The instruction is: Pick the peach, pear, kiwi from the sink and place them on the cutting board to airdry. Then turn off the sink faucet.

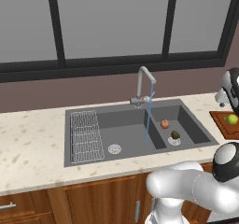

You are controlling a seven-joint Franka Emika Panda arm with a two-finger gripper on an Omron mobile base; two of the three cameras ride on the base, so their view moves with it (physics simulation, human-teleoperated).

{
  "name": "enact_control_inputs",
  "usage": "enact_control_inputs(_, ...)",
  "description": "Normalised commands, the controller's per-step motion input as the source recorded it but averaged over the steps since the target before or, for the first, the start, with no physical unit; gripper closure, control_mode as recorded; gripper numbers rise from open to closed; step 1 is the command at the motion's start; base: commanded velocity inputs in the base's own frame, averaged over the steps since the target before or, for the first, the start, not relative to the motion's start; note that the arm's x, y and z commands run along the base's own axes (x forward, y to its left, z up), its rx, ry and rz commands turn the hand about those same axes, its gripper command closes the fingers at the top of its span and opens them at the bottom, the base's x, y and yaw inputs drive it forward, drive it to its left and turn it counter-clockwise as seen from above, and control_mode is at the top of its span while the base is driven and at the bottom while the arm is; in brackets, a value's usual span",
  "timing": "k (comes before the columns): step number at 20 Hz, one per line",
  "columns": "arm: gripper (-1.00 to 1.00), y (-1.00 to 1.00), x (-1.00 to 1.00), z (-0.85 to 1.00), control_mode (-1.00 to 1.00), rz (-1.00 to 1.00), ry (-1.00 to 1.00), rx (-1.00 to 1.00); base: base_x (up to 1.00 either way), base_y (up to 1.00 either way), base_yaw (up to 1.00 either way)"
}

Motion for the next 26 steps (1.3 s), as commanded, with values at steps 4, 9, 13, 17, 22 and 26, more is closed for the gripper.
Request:
enact_control_inputs(4, -1.00, 0.29, -0.18, -0.05, -1.00, 0.00, -0.11, -0.01, 0.00, 0.00, 0.00)
enact_control_inputs(9, -1.00, 0.60, -0.01, 0.00, -1.00, 0.01, -0.07, -0.03, 0.00, 0.00, 0.00)
enact_control_inputs(13, -1.00, 0.66, -0.06, 0.00, -1.00, 0.00, -0.04, -0.10, 0.00, 0.00, 0.00)
enact_control_inputs(17, -1.00, 0.42, -0.14, -0.19, -1.00, 0.00, -0.09, -0.08, 0.00, 0.00, 0.00)
enact_control_inputs(22, -1.00, 0.23, -0.01, -0.19, -1.00, 0.00, -0.10, 0.00, 0.00, 0.00, 0.00)
enact_control_inputs(26, -1.00, 0.43, 0.00, 0.00, -1.00, 0.00, -0.09, -0.02, 0.00, 0.00, 0.00)
